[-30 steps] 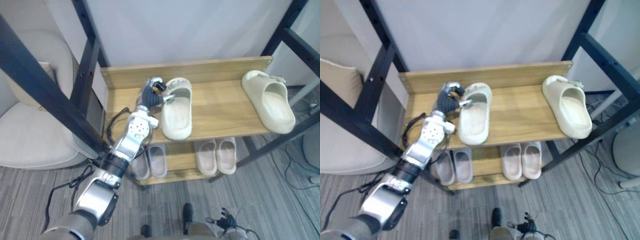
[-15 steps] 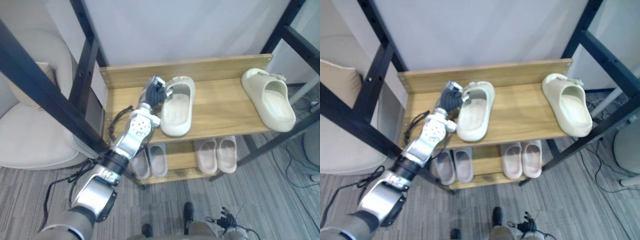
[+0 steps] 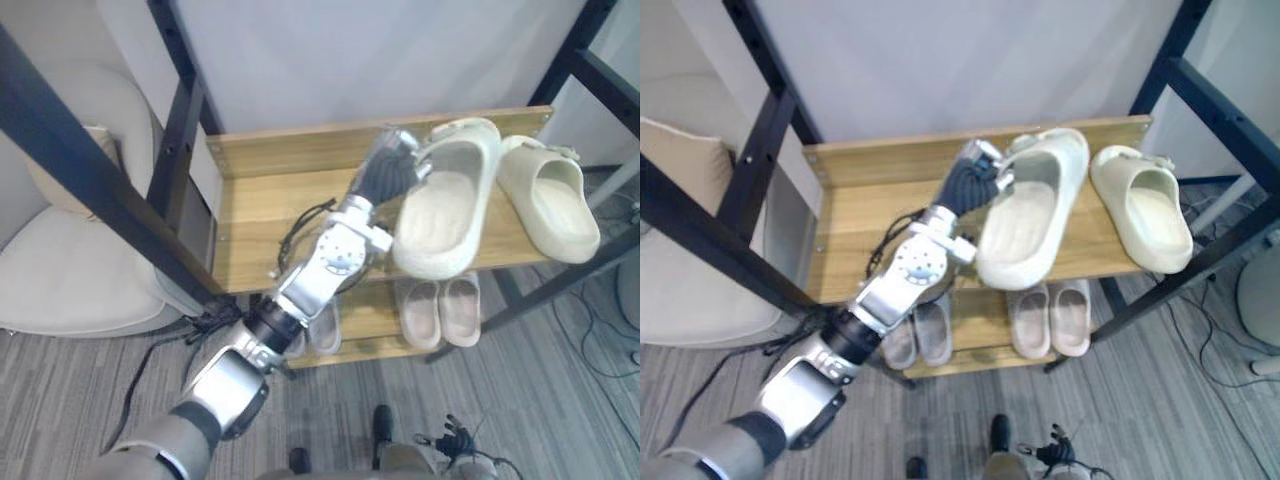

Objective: Organize the slippers on the shoe rack

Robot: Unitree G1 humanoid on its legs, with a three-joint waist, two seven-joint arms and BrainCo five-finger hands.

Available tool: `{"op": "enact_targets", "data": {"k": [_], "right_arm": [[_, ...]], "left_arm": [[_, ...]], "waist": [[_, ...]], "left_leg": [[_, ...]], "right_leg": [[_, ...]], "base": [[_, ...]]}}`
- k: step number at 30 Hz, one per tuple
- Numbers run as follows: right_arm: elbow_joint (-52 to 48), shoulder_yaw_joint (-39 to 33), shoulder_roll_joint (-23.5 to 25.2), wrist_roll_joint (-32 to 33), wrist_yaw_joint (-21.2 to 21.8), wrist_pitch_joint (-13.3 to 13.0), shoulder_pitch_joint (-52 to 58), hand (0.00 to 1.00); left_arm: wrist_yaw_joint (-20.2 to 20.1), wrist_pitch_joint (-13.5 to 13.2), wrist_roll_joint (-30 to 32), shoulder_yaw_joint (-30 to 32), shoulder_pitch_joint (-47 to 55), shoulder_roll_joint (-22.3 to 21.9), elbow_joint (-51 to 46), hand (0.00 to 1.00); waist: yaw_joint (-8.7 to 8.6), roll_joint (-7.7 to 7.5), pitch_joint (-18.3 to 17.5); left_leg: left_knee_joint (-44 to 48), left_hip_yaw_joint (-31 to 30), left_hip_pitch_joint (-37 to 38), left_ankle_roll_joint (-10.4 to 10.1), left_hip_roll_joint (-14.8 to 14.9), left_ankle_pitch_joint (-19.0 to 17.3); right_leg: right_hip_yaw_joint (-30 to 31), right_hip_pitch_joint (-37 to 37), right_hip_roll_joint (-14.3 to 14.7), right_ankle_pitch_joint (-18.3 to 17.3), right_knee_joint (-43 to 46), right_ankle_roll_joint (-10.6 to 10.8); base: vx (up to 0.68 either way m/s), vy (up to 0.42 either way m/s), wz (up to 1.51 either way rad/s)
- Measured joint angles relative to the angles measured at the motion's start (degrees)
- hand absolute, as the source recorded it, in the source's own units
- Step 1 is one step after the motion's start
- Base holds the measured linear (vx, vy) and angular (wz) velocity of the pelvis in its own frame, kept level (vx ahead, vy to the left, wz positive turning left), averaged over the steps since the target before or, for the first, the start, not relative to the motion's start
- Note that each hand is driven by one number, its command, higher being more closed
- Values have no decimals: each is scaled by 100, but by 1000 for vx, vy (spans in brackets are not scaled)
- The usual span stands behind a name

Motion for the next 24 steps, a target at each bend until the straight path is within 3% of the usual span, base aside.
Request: {"op": "enact_targets", "data": {"k": [14,24], "right_arm": [[-15,-48,-21,9,-115,-3,60,0],[-284,-246,56,20,-155,-7,237,0]], "left_arm": [[13,97,3,-4,-9,-194,777,100],[286,145,-50,553,-411,-265,1058,100]], "waist": [[-35,75,-47],[-43,113,-20]], "left_leg": [[-9,-15,-66,-50,52,86],[-30,122,-202,-58,56,88]], "right_leg": [[-2,-67,21,36,-3,-42],[78,-256,20,76,6,-35]], "base": [[-31,-10,0],[12,2,-4]]}}
